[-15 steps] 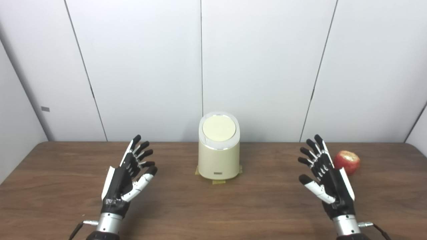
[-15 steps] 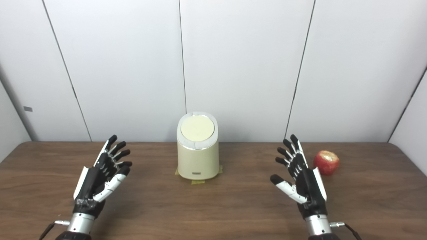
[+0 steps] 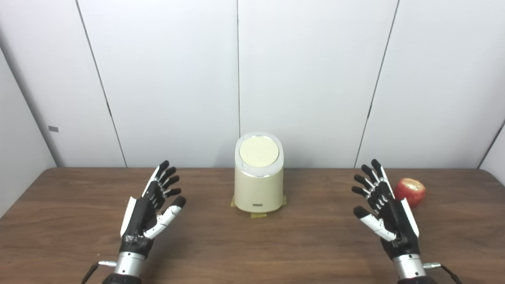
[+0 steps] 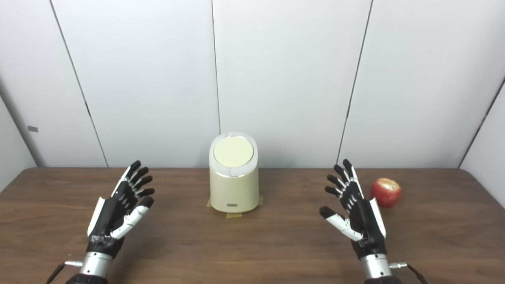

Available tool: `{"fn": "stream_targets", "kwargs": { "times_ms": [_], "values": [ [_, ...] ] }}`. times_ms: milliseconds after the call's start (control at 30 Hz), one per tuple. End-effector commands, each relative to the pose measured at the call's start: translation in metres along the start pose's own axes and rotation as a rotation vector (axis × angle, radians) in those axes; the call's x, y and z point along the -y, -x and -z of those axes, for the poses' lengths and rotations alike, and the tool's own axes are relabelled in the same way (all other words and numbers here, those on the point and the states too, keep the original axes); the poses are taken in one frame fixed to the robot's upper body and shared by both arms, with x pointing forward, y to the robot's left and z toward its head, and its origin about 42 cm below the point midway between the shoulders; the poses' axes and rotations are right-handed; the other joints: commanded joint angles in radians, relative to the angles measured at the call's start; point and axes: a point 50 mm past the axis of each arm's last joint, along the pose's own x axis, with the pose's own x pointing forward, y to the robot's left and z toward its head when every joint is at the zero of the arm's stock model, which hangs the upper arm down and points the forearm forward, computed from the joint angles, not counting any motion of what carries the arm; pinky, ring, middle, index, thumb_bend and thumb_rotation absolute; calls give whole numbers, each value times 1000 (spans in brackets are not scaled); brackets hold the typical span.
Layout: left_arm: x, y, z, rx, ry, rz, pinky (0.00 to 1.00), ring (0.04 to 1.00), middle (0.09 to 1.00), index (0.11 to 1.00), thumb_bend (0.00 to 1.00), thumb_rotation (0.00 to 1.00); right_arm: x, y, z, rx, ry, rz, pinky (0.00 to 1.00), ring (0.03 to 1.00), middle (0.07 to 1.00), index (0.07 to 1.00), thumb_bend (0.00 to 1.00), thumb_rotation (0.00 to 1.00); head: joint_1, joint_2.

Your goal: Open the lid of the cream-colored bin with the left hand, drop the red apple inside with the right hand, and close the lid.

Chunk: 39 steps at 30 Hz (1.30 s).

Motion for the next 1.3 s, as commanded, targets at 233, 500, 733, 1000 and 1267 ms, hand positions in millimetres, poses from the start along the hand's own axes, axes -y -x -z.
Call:
{"fn": "stream_targets", "kwargs": {
  "times_ms": [233, 500, 733, 1000, 1267],
  "values": [
    [32, -10, -12, -91, -14, -82, 931, 946, 938, 977, 735, 554, -6, 49, 35, -153, -37, 11, 779, 871, 946, 1000, 788, 580, 0, -6],
    [61, -69, -50, -74, 17, -64, 1000, 1000, 1000, 1000, 810, 436, -4, 52, 35, -154, -36, 15, 800, 880, 952, 1000, 773, 576, 2, -8],
    [75, -100, -67, -44, -89, -48, 1000, 1000, 1000, 1000, 803, 451, -2, 50, 36, -157, -30, 12, 788, 875, 950, 1000, 778, 578, 7, -11],
    [91, -119, -78, -6, -118, -12, 988, 1000, 1000, 1000, 791, 400, -4, 49, 37, -161, -24, 14, 772, 871, 945, 1000, 796, 588, 7, -12],
    [105, -139, -85, 4, -166, 11, 944, 1000, 1000, 1000, 803, 401, -7, 47, 37, -159, -16, 11, 761, 865, 942, 1000, 792, 589, 0, -13]
  ]
}}
